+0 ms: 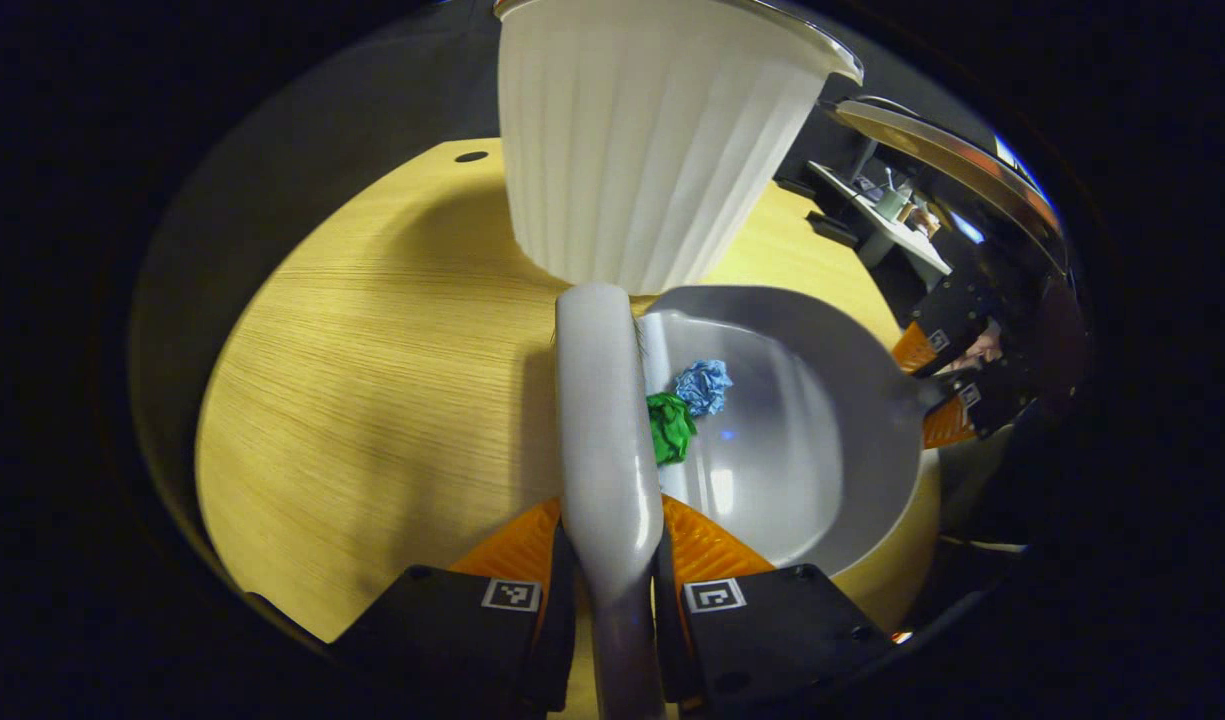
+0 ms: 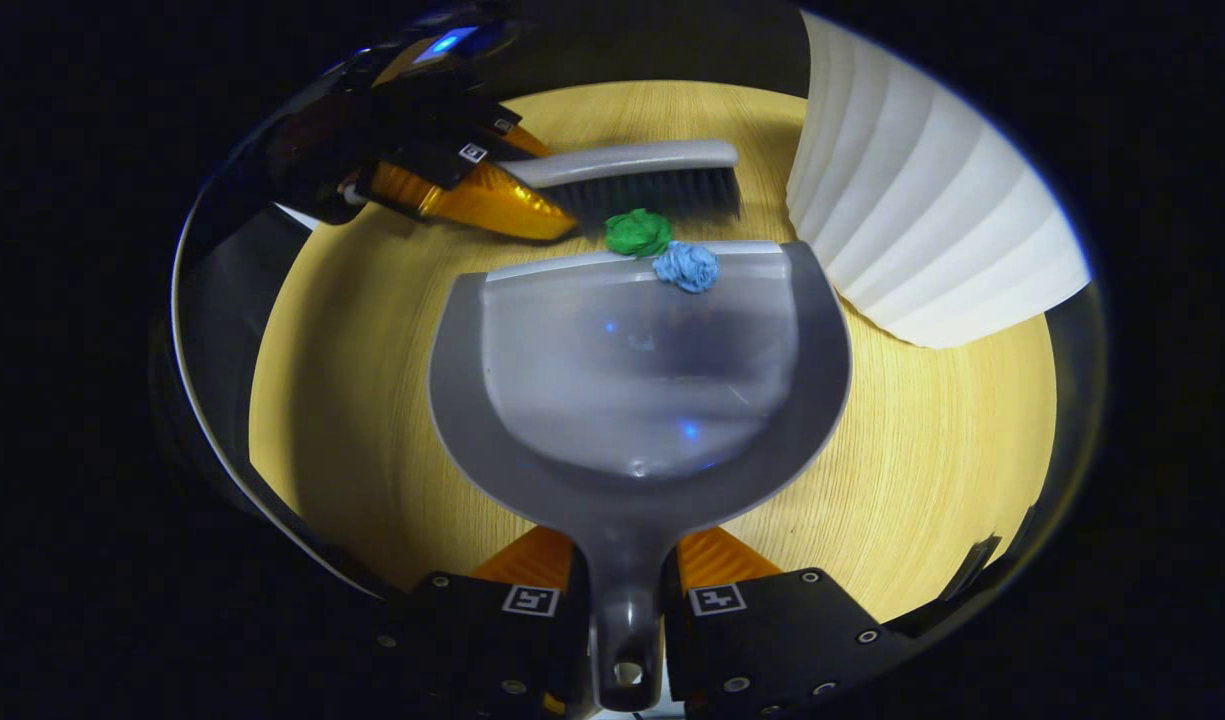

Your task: Pick up the small broom and dustpan from the desktop, sweep the trash into the dustpan with the broom, and then empty the trash into the garbage bin.

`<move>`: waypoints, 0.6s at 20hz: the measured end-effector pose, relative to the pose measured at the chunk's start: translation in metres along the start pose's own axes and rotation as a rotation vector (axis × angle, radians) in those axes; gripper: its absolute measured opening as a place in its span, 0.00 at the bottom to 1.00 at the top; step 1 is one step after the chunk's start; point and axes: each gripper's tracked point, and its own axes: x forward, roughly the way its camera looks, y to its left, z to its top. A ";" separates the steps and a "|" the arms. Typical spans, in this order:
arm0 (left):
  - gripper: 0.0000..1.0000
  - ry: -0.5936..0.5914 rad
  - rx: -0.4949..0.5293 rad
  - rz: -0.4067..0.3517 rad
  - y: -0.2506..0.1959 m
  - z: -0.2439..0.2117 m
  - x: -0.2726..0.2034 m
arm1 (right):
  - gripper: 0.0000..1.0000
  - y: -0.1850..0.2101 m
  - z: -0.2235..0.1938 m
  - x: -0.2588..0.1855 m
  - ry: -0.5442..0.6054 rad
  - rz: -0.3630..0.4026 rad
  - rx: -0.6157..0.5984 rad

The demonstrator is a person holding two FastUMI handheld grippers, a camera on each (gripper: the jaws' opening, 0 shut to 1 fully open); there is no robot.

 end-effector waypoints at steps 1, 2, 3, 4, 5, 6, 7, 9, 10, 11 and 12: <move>0.38 -0.006 -0.011 -0.016 -0.005 0.000 0.002 | 0.33 -0.002 0.000 0.002 0.002 -0.002 0.002; 0.38 -0.013 -0.027 -0.035 -0.010 0.001 0.001 | 0.33 -0.002 0.001 0.003 -0.001 -0.004 0.003; 0.38 -0.016 -0.044 -0.053 -0.018 0.001 0.001 | 0.33 -0.003 0.000 0.003 -0.001 -0.010 0.006; 0.38 -0.017 -0.063 -0.072 -0.026 0.000 -0.002 | 0.33 -0.003 0.001 0.003 -0.002 -0.013 0.009; 0.38 -0.019 -0.081 -0.089 -0.032 -0.001 -0.004 | 0.33 -0.004 0.000 0.003 -0.002 -0.016 0.012; 0.38 -0.028 -0.099 -0.104 -0.038 -0.001 -0.007 | 0.33 -0.005 0.000 0.004 -0.005 -0.020 0.013; 0.38 -0.038 -0.110 -0.102 -0.042 0.001 -0.009 | 0.33 -0.005 -0.001 0.005 -0.006 -0.025 0.011; 0.38 -0.091 -0.146 -0.068 -0.038 0.010 -0.014 | 0.33 -0.008 -0.002 0.008 -0.013 -0.029 0.014; 0.38 -0.115 -0.163 -0.040 -0.032 0.013 -0.017 | 0.33 -0.009 -0.006 0.007 -0.013 -0.033 0.014; 0.39 -0.128 -0.182 -0.015 -0.024 0.015 -0.022 | 0.33 -0.010 -0.009 0.006 -0.015 -0.038 0.013; 0.38 -0.144 -0.203 0.008 -0.017 0.016 -0.029 | 0.33 -0.009 -0.008 0.006 -0.018 -0.043 0.014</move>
